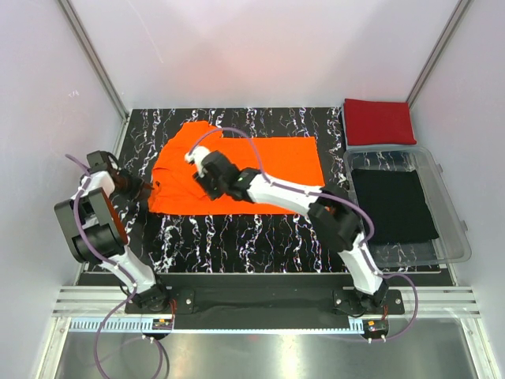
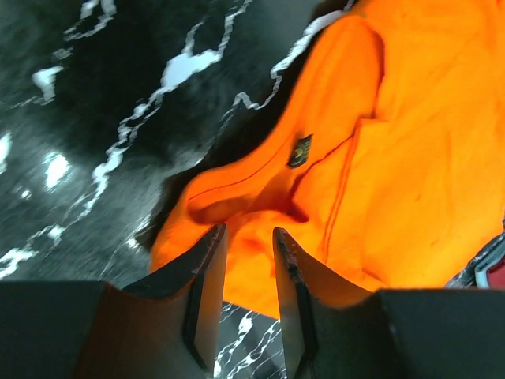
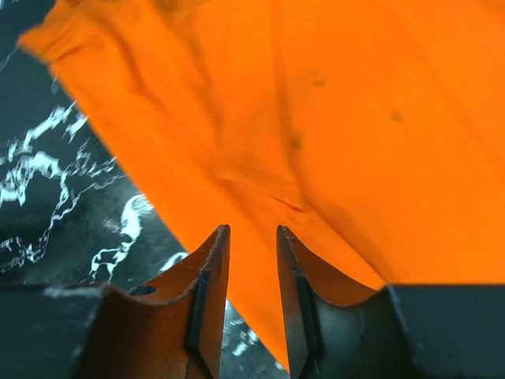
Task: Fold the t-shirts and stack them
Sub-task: Fold the tshirt
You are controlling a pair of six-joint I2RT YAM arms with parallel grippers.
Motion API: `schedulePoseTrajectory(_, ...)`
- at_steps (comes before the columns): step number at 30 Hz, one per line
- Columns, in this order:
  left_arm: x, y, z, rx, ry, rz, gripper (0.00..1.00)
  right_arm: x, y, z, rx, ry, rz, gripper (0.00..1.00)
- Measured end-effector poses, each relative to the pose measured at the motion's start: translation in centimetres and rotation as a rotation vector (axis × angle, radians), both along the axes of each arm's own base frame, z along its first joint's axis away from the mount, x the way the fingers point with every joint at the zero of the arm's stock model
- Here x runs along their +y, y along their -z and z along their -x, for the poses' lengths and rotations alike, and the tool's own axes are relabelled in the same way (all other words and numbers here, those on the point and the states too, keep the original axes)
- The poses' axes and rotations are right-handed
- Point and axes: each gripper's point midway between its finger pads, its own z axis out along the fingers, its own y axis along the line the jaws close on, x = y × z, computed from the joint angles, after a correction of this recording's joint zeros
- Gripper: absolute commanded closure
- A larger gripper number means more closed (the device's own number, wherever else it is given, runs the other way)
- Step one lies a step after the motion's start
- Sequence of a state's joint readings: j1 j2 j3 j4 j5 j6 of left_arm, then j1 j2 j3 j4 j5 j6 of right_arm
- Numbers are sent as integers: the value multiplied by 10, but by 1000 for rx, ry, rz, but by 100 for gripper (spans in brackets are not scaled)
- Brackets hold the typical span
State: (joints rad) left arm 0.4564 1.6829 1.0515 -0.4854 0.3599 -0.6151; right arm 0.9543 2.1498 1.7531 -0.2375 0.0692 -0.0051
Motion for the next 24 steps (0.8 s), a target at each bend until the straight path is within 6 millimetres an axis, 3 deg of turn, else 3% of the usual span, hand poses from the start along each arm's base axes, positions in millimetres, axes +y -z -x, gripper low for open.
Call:
schedulePoseTrajectory(5,-3,21,-7,18,6,44,66,41,28,28,-71,-153,86,59)
schedulePoseTrajectory(9,-7,34,-5,48,1,90,66,56,44,33,-130,-224,143,58)
schedulePoseTrajectory(16,-5,34,-6,43,-1,83,66,47,72,12,-222,-220,274,64)
schedulePoseTrajectory(19,-5,34,-6,44,-1,81,66,43,84,7,-242,-224,320,72)
schedulePoseTrajectory(21,-4,34,-6,45,-2,78,66,45,83,4,-262,-224,323,84)
schedulePoseTrajectory(24,-3,34,-6,47,-1,72,66,44,81,-1,-287,-212,333,90)
